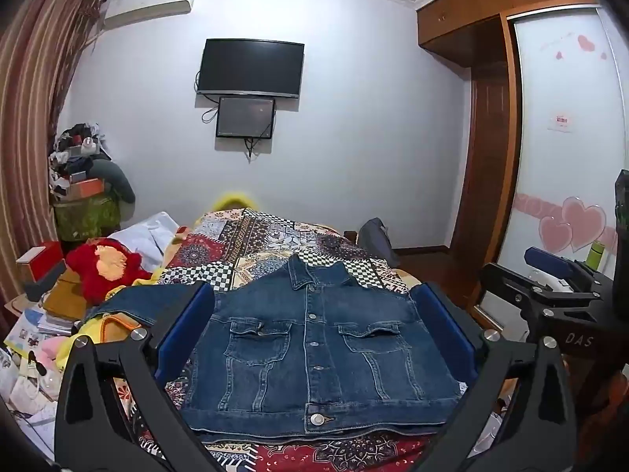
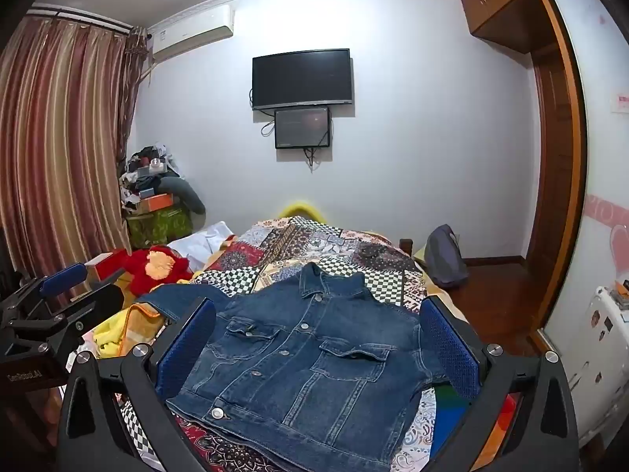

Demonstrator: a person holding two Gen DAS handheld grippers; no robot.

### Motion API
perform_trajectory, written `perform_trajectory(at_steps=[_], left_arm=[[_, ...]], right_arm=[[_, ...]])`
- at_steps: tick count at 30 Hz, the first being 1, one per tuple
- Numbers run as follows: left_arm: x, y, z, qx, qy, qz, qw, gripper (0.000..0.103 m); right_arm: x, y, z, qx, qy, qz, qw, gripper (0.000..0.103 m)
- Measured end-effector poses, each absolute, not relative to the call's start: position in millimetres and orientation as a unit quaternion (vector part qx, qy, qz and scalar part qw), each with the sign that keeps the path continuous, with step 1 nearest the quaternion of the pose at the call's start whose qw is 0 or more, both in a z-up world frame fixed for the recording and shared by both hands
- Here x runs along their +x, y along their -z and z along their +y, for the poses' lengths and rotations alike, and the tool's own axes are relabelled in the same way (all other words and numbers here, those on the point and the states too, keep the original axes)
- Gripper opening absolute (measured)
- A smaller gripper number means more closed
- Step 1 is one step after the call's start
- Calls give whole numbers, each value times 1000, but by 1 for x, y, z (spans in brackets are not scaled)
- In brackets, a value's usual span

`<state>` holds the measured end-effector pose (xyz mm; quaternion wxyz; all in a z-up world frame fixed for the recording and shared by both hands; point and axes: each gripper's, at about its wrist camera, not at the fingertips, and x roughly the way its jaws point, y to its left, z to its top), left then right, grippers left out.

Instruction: Fold large clothes

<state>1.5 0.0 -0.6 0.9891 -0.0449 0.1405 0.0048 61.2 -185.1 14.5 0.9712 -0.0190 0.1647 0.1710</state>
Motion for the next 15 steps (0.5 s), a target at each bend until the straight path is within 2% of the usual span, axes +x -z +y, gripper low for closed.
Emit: perform_trajectory(at_steps=[15], left_arm=[[2,2,2,-45,-11,129,991,103]], right_arm=[[63,-13,-183,-19,-173,160,972,103]])
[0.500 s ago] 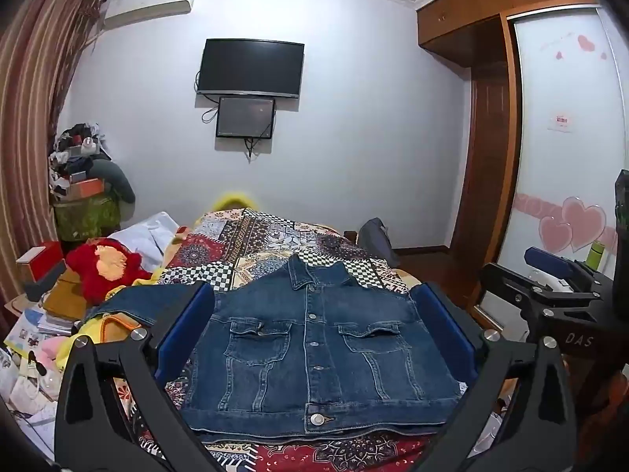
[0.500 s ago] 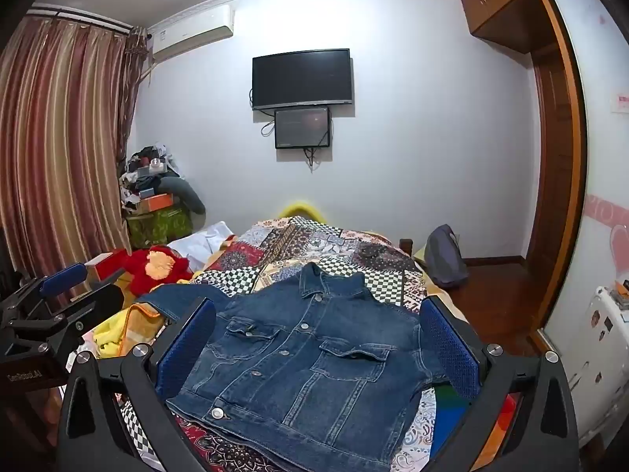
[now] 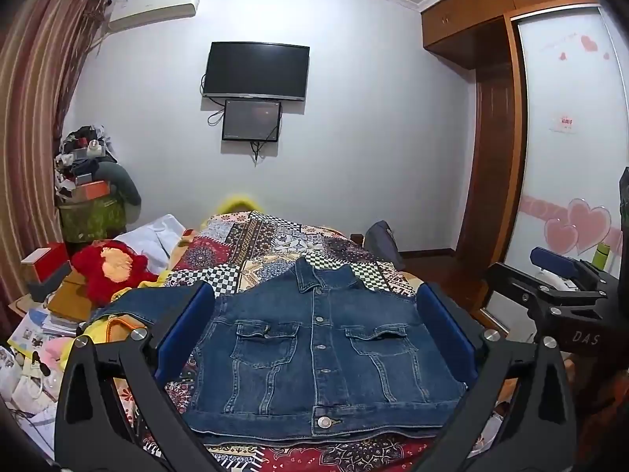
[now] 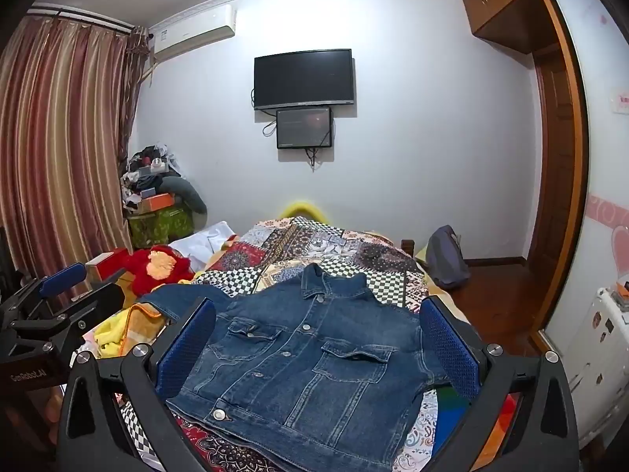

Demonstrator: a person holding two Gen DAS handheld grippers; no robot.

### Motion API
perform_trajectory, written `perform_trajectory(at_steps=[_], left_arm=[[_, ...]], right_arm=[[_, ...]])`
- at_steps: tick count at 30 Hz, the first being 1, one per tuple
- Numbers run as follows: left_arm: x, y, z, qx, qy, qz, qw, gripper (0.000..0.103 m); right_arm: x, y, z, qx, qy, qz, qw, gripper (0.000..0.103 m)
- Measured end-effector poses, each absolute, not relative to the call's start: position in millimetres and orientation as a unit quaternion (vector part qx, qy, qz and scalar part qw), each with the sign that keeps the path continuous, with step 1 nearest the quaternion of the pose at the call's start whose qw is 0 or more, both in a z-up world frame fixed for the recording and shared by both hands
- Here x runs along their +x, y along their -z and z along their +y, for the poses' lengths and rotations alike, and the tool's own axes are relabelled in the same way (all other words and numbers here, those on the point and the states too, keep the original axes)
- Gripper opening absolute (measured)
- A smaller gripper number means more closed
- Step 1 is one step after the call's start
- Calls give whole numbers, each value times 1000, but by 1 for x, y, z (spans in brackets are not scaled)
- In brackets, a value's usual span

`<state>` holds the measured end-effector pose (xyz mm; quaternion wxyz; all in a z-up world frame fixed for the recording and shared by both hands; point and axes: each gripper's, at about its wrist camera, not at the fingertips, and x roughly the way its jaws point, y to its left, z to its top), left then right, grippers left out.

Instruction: Fold large clothes

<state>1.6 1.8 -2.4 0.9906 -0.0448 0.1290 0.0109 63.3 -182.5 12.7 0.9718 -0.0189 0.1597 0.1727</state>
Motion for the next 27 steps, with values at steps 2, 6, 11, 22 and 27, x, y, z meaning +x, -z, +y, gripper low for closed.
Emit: perform_trajectory(at_steps=[2,6,11,22,27], left_arm=[[1,3,2,-43,-11,127,991,103],[0,2,1,-40,-11,124,991,103],[-2,0,0,-38,-11,123,992,103],[-2,-1,-1,-40,-13,121,992,103],[-2,-1,-1,-40,-14,121,992,103]], right_arm=[[63,-13,-182,-20,-173,159,972,103],[62,-15,-182,-19,-173,159,972,103],[63,-14,-182,-19,-174,159,972,103],[66,-17,-178,-22,-176,157,971,103],[66,-18,-179,-22,-177,157,972,103]])
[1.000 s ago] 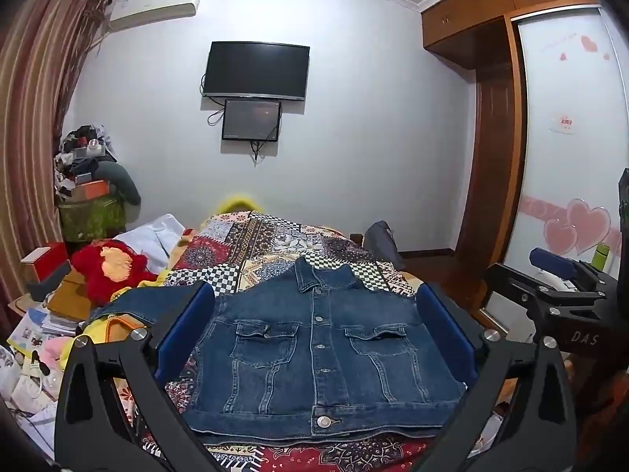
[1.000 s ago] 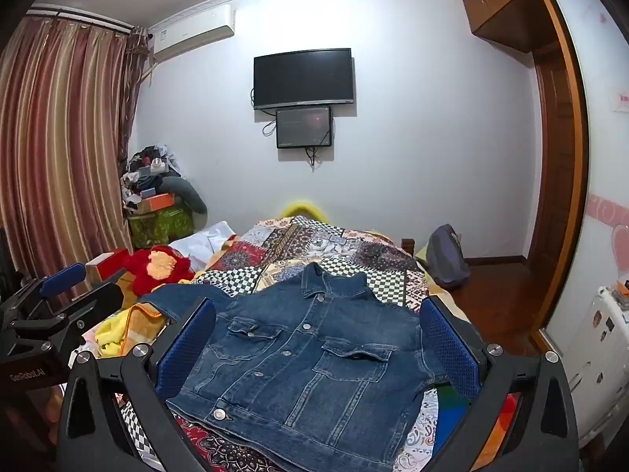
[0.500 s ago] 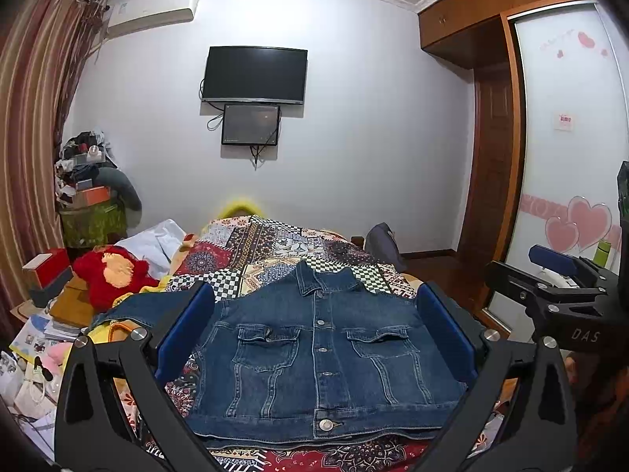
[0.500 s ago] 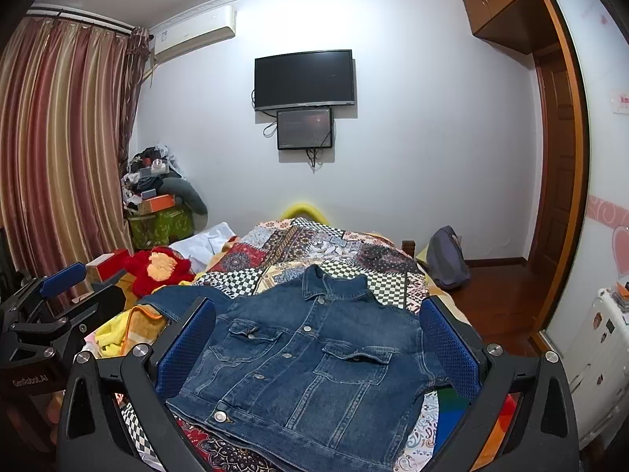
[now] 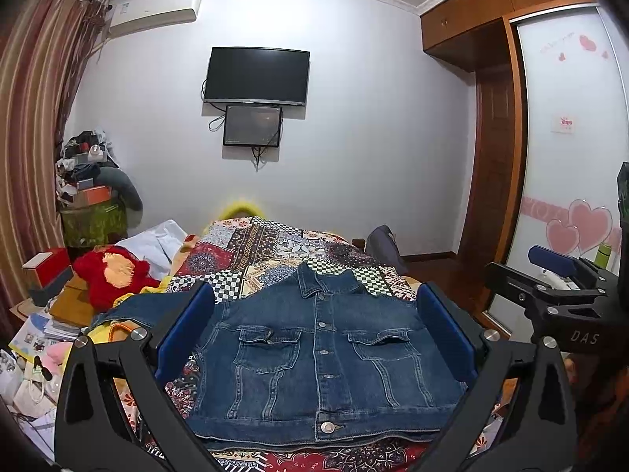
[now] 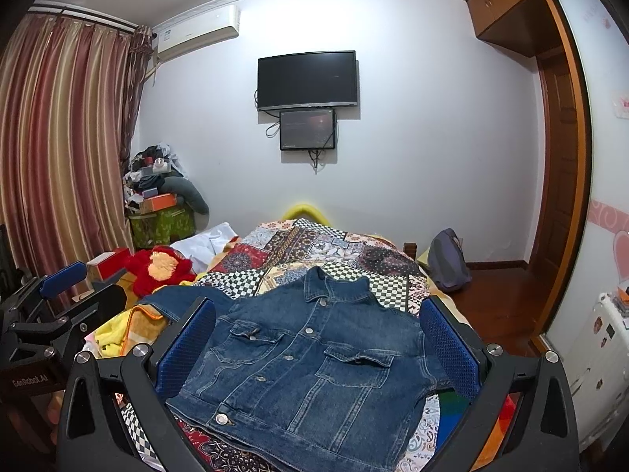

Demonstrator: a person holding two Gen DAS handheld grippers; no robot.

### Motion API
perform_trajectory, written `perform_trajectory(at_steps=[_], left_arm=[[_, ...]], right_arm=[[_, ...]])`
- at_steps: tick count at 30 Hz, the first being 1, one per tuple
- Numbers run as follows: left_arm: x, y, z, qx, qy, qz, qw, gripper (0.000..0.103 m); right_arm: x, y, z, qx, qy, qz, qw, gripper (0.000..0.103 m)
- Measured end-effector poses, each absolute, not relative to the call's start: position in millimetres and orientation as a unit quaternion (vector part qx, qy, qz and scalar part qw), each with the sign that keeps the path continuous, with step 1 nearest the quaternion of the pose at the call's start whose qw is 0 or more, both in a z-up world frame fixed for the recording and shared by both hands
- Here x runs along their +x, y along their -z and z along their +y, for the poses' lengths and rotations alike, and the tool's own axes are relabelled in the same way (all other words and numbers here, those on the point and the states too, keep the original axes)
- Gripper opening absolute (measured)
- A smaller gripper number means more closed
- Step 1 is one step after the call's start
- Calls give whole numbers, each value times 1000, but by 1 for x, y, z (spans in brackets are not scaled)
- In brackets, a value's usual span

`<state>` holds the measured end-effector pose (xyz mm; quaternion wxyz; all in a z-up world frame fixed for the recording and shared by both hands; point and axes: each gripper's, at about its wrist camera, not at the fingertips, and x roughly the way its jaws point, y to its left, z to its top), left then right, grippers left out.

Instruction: Fold large clothes

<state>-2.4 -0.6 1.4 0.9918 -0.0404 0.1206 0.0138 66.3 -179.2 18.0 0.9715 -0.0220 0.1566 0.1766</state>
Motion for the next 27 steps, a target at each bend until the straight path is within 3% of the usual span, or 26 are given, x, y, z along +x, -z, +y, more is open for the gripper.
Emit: perform_trajectory(at_steps=[27], left_arm=[[3,0,4,-51,-11,123,991,103]], right_arm=[[70,-17,-179,-17,-178,163,970,103]])
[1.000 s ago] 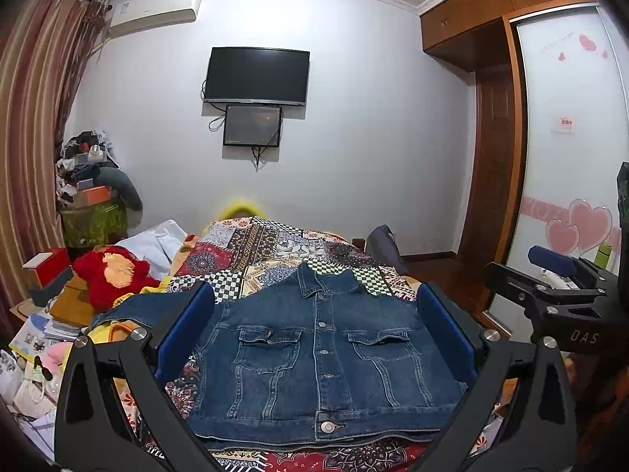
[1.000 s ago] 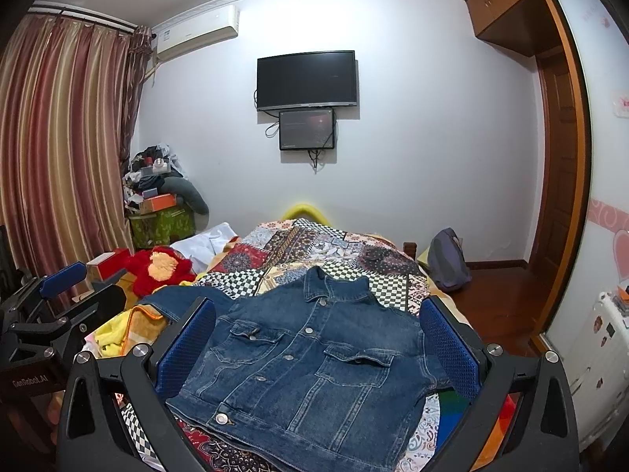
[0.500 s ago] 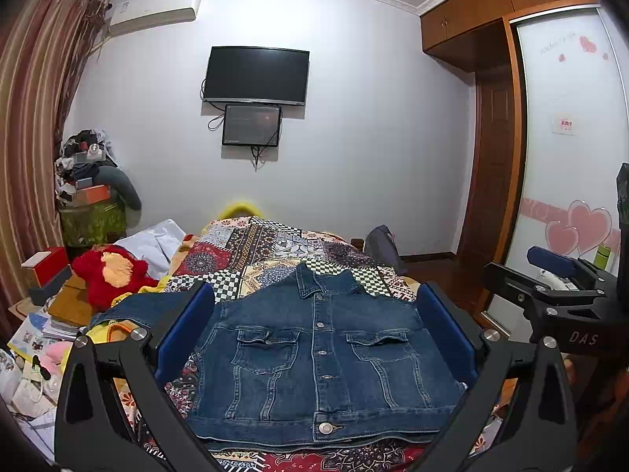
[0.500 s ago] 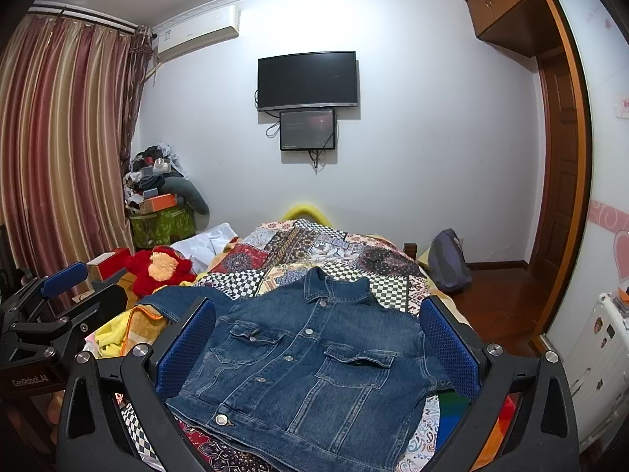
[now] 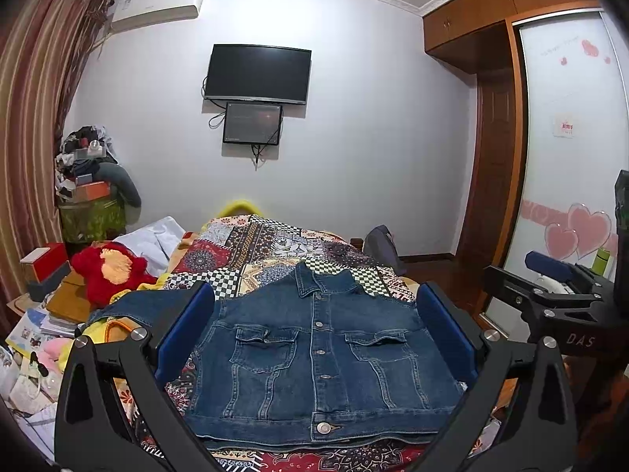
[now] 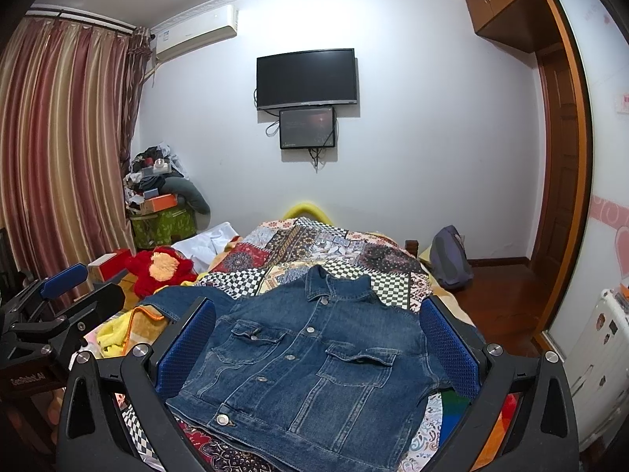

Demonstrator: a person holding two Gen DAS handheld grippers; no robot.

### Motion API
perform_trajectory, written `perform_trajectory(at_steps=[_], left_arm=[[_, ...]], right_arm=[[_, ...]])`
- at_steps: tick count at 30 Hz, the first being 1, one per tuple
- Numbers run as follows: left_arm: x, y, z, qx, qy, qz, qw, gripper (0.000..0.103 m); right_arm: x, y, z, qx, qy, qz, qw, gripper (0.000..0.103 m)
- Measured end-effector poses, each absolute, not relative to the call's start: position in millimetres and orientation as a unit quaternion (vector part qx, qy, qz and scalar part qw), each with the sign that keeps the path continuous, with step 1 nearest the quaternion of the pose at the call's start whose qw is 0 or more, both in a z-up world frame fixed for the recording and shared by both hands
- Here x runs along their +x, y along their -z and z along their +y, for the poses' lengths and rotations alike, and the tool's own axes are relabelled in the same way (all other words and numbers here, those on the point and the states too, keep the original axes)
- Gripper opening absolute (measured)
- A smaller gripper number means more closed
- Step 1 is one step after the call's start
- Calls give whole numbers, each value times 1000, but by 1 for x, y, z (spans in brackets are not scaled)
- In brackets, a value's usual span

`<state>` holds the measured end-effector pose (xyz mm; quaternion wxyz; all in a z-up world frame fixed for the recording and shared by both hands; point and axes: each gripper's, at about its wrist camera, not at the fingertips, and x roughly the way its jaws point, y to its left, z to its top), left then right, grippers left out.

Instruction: Fold large clothes

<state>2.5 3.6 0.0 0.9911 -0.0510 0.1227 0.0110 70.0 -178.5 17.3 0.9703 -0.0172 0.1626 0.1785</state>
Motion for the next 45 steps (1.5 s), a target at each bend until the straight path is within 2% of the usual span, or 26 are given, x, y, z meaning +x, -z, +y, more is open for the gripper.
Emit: perform_trajectory(at_steps=[13,23,30,42,45], left_arm=[[12,6,13,-53,-24,132,990,103],[53,24,49,-53,-48,165,984,103],[123,68,130,-116,-84,247,958,103],[227,169,281,-180,-144,418,879,103],[242,203,307,-246,-116,462,844,103]], right_arm=[[80,-11,-174,-20,-181,179,967,103],[130,4,-144,-35,-196,211,957,103],[196,27,-100,-59,-207,253,943,103],[334,79,-33,-45,-252,383,888,103],[361,96,-15,-51,-285,429,856,103]])
